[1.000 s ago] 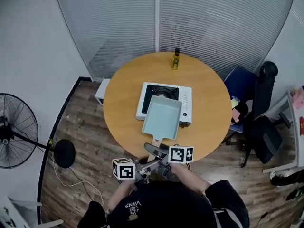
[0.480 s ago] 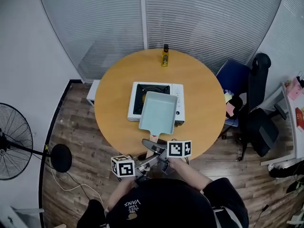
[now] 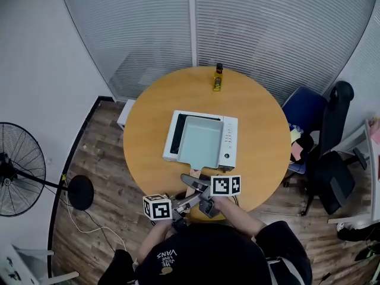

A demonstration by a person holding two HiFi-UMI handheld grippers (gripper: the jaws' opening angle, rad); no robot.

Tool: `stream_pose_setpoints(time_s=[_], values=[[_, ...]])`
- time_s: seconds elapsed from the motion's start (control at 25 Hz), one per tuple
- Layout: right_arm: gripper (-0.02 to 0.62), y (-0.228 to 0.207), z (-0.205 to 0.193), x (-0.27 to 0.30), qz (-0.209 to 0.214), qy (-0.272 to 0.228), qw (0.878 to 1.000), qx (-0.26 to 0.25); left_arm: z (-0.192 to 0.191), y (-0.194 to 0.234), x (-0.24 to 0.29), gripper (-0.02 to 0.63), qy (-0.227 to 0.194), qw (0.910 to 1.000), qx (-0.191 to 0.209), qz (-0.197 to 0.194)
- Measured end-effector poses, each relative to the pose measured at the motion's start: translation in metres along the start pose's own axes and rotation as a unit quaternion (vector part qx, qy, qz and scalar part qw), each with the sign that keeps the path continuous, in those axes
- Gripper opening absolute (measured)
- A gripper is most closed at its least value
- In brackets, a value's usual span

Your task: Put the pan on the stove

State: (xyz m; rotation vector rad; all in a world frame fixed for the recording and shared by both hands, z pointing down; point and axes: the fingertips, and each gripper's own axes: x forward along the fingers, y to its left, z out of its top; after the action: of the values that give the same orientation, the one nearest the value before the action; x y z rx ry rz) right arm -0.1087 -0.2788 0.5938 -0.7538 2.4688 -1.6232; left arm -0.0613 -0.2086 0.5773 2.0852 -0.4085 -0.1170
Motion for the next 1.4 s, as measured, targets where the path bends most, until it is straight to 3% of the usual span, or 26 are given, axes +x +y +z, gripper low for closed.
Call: stream_pose_setpoints(time_s=[0.6,1.4], values=[[0.265,-0.037,0.03,0.029,0.002,0.028,0.999,0.015,0.03,0.044,0.02,0.156,-0.007,0.9996,-0.015,0.023],[0.265,-0.059,0.041,0.039,0.009,0.014,0.999,0.044,0.04,0.069,0.028,0.156,-0.013,0.9985,-0.037,0.038]])
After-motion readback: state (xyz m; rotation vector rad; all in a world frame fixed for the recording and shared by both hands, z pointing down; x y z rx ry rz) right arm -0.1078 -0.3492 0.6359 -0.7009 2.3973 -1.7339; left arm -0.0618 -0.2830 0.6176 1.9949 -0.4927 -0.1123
